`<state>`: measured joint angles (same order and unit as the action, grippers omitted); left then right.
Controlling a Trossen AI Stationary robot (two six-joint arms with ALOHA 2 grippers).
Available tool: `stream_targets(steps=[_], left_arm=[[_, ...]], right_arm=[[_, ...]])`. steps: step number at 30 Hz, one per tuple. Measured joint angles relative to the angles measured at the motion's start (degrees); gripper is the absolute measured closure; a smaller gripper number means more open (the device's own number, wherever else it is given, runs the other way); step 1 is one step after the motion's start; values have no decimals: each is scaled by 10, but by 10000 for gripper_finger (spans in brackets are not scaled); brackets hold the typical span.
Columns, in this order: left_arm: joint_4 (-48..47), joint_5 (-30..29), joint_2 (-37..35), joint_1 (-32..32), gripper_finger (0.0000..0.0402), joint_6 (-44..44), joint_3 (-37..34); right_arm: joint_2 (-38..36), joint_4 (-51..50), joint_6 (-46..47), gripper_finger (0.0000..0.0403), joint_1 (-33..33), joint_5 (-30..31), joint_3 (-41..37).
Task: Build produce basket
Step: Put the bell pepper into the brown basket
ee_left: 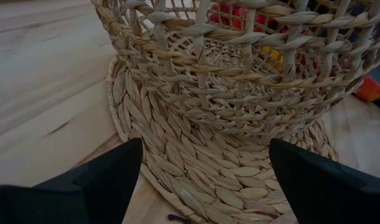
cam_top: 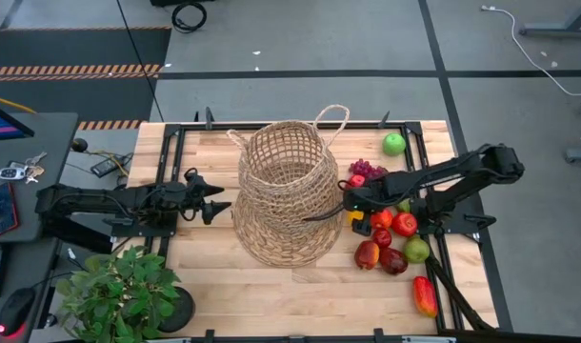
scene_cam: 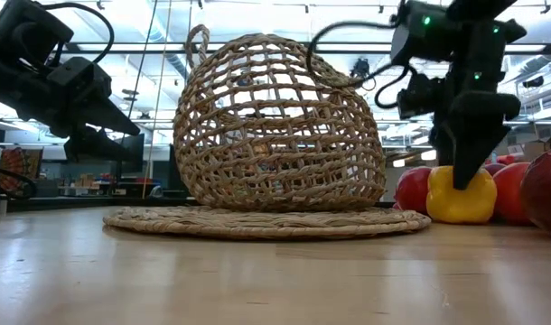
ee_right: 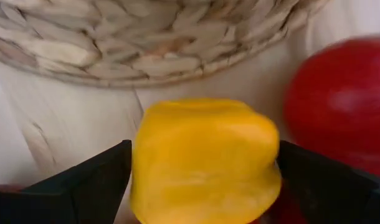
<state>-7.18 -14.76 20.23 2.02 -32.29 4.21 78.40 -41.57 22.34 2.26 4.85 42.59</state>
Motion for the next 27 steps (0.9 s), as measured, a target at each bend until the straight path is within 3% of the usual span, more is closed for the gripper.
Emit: stream_targets(steps=[11,19,27], left_arm=[[0,0,0,0,45,0,0],[0,0,0,0,45,0,0],[0,0,0,0,45,0,0]], right_arm=[[66,21,-43,13,-1,-28,0],[46,16,-42,60,-1,-42,0],[-15,-38,-14,53,-2,-102,39]])
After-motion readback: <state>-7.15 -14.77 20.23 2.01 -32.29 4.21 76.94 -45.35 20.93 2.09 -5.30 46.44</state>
